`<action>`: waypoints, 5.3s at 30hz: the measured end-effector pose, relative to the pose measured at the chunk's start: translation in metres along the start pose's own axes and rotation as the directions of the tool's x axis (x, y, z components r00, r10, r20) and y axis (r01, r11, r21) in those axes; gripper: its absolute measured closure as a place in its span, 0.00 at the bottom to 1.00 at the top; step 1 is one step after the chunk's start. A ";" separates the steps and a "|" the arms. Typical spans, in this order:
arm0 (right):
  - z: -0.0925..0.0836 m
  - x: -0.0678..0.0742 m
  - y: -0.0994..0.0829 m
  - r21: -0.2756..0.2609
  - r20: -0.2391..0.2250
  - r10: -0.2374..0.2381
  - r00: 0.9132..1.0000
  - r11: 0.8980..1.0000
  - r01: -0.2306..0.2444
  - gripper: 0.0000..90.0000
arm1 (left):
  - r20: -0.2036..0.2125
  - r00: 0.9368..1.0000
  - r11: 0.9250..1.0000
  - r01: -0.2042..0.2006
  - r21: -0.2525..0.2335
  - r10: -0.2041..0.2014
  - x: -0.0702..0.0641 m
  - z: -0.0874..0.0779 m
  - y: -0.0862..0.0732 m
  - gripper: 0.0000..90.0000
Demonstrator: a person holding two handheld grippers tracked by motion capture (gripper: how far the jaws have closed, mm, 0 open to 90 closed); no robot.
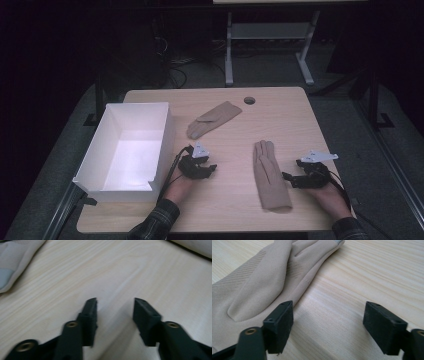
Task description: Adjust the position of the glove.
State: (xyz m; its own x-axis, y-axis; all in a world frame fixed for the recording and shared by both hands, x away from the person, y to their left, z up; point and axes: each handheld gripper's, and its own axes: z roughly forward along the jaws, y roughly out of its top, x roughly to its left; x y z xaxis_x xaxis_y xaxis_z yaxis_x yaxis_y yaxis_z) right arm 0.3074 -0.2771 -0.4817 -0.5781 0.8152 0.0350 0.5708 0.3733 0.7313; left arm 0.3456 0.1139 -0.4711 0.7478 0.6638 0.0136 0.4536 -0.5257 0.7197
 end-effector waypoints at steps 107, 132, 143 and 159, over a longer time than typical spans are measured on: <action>0.001 0.001 0.000 0.006 -0.004 -0.001 1.000 1.000 0.001 0.21 | 0.036 0.992 0.992 0.123 0.014 -0.123 0.024 0.085 0.103 1.00; 0.001 0.001 0.000 0.005 -0.006 -0.004 1.000 1.000 0.004 0.21 | 0.166 0.982 0.995 0.080 0.067 -0.090 -0.014 0.072 0.076 1.00; 0.001 0.001 0.000 0.005 -0.006 -0.005 1.000 1.000 0.005 0.21 | 0.259 0.965 0.996 0.025 0.082 -0.046 -0.034 0.047 0.053 1.00; 0.001 0.001 0.000 0.005 -0.004 -0.005 1.000 1.000 0.005 0.21 | 0.319 0.947 0.993 -0.008 0.119 -0.030 -0.058 -0.002 0.011 1.00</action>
State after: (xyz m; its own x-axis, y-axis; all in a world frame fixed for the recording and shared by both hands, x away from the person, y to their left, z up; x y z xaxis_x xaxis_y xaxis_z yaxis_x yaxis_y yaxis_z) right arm 0.3074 -0.2757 -0.4819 -0.5829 0.8118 0.0343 0.5709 0.3792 0.7282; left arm 0.3065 0.0708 -0.4626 0.8493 0.4750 -0.2305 0.5019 -0.5907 0.6319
